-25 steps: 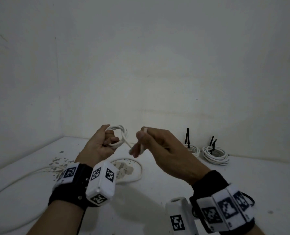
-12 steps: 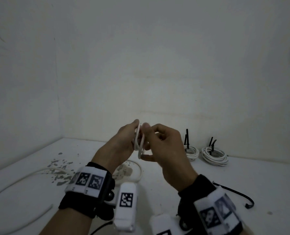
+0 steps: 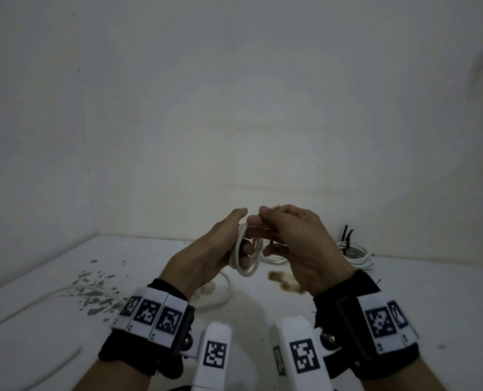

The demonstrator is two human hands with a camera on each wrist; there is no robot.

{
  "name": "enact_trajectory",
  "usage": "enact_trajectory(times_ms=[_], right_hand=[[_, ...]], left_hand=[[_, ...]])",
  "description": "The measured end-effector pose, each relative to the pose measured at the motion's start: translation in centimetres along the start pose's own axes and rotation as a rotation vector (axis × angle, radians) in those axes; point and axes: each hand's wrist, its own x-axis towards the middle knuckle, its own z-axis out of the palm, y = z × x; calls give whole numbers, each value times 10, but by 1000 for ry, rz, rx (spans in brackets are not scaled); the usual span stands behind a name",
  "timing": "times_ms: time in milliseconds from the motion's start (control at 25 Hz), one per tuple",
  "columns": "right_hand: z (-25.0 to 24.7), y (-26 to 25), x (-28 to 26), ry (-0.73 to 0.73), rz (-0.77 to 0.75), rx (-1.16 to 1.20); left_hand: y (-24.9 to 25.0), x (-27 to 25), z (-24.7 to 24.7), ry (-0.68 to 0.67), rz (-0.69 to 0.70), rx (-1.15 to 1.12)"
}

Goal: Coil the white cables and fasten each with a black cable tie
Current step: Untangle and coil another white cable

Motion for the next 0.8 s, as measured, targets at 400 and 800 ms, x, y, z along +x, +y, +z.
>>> enact_trajectory(times_ms=[400,800], right_hand=[[-12,17,11,1,-86,-492],[-19,19,13,-326,89,-529]], left_hand=[[0,-1,-4,63,-92,74],[-9,4,5,72,-161,104]])
